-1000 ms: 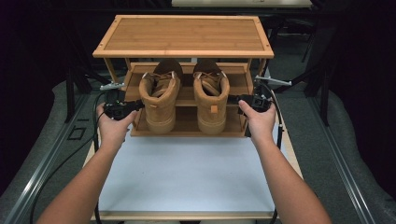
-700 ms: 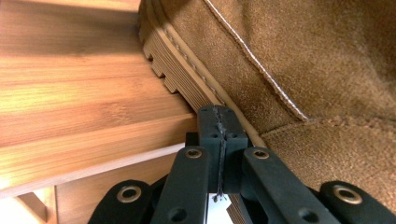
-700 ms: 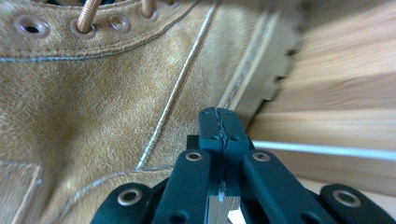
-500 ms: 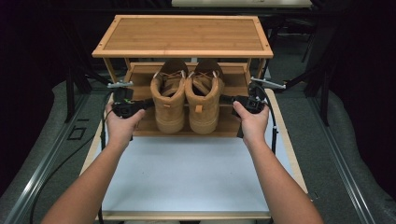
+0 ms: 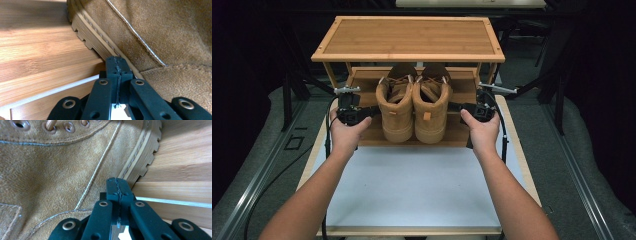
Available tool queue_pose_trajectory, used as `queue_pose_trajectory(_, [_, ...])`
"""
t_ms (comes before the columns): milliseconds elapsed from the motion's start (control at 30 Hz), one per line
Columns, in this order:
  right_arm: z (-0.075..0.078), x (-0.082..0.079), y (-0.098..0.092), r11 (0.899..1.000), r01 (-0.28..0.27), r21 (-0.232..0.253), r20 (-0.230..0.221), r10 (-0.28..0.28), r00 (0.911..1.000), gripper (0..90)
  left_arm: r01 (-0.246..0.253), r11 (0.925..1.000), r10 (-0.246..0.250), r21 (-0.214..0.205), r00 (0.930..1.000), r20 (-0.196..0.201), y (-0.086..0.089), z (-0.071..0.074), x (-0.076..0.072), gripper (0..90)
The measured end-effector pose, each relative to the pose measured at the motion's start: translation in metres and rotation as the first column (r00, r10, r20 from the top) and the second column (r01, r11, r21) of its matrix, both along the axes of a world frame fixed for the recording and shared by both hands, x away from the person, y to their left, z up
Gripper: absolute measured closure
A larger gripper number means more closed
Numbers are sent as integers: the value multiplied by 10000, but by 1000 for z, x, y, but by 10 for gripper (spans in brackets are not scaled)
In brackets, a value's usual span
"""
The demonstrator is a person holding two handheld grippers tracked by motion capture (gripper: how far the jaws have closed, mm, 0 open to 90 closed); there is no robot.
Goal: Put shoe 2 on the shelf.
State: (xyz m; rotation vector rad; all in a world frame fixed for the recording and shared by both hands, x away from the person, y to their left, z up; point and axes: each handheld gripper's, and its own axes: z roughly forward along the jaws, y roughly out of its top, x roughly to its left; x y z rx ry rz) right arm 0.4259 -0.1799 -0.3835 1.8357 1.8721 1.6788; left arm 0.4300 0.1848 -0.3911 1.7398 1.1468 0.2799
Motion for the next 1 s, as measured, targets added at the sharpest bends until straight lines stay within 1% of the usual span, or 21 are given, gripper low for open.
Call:
queue_pose_trajectory(67, [2, -2, 2, 9992, -15, -402, 86, 18, 10000, 886, 148, 9999, -148, 56, 9999, 15, 2, 0, -2, 900])
queue_pose_trajectory(100, [4, -4, 1, 9980, -104, -630, 23, 105, 9999, 880, 241, 9997, -242, 86, 9997, 45, 2, 1, -4, 900])
queue_pose_trajectory(133, [3, -6, 2, 9979, -136, -640, 115, 143, 9998, 874, 334, 9994, -335, 80, 9994, 79, 3, 1, -7, 900])
queue_pose_trajectory(200, [2, -14, 0, 9965, -217, -805, 136, 229, 9996, 869, 463, 9988, -463, 134, 9989, -9, 4, -1, -14, 900])
queue_pose_trajectory(267, [-3, -21, -2, 9944, -325, -1006, -82, 318, 9995, 867, 603, 9981, -603, 150, 9982, -41, 5, -2, -22, 900])
queue_pose_trajectory(367, [-12, -31, -3, 9942, -541, -933, -181, 527, 9984, 866, 823, 9958, -821, 389, 9966, -76, 6, -6, -34, 900])
queue_pose_trajectory(400, [-15, -35, -3, 9932, -668, -952, -241, 647, 9976, 866, 877, 9950, -872, 486, 9961, -127, 6, -8, -37, 900])
queue_pose_trajectory(467, [-20, -42, -1, 9913, -736, -1089, -358, 701, 9969, 865, 976, 9938, -968, 528, 9952, -162, 5, -11, -43, 900])
queue_pose_trajectory(533, [-24, -46, 0, 9903, -935, -1024, -484, 889, 9949, 859, 1057, 9913, -1056, 788, 9944, -62, 5, -13, -49, 900])
queue_pose_trajectory(567, [-25, -48, 1, 9906, -941, -995, -486, 896, 9948, 859, 1113, 9904, -1110, 816, 9938, -88, 4, -14, -51, 900])
queue_pose_trajectory(600, [-26, -50, 3, 9911, -1045, -821, -465, 1009, 9938, 868, 1090, 9912, -1088, 752, 9940, -74, 4, -14, -53, 900])
queue_pose_trajectory(633, [-26, -52, 4, 9918, -1170, -505, -564, 1142, 9919, 900, 951, 9930, -948, 700, 9955, -82, 3, -13, -54, 900])
queue_pose_trajectory(667, [-25, -53, 7, 9940, -998, -453, -447, 978, 9942, 900, 906, 9930, -909, 752, 9959, -5, 2, -12, -55, 900])
queue_pose_trajectory(700, [-22, -54, 9, 9940, -849, -685, -423, 821, 9957, 900, 935, 9922, -940, 820, 9956, 28, 1, -9, -55, 900])
queue_pose_trajectory(800, [-13, -57, 15, 9866, -706, -1471, -141, 692, 9975, 900, 980, 9905, -988, 969, 9951, 35, 0, -4, -54, 900])
queue_pose_trajectory(833, [-12, -57, 16, 9837, -670, -1668, -184, 649, 9977, 900, 940, 9914, -944, 906, 9955, -7, -1, -4, -54, 900])
queue_pose_trajectory(867, [-11, -57, 17, 9839, -643, -1670, -191, 619, 9979, 900, 946, 9932, -941, 675, 9955, -116, 0, -5, -55, 900])
queue_pose_trajectory(900, [-12, -58, 16, 9847, -642, -1618, -212, 616, 9979, 900, 979, 9947, -973, 319, 9950, -211, 1, -5, -55, 900])
queue_pose_trajectory(933, [-11, -59, 15, 9871, -697, -1441, -224, 672, 9975, 900, 952, 9952, -950, 216, 9954, -107, 1, -5, -56, 900])
queue_pose_trajectory(967, [-11, -59, 15, 9906, -547, -1252, -63, 544, 9985, 900, 895, 9959, -895, 131, 9960, -2, 0, -2, -57, 900])
queue_pose_trajectory(1000, [-10, -59, 13, 9928, -532, -1074, -29, 532, 9986, 900, 858, 9963, -858, -10, 9963, 62, 1, 0, -57, 900])
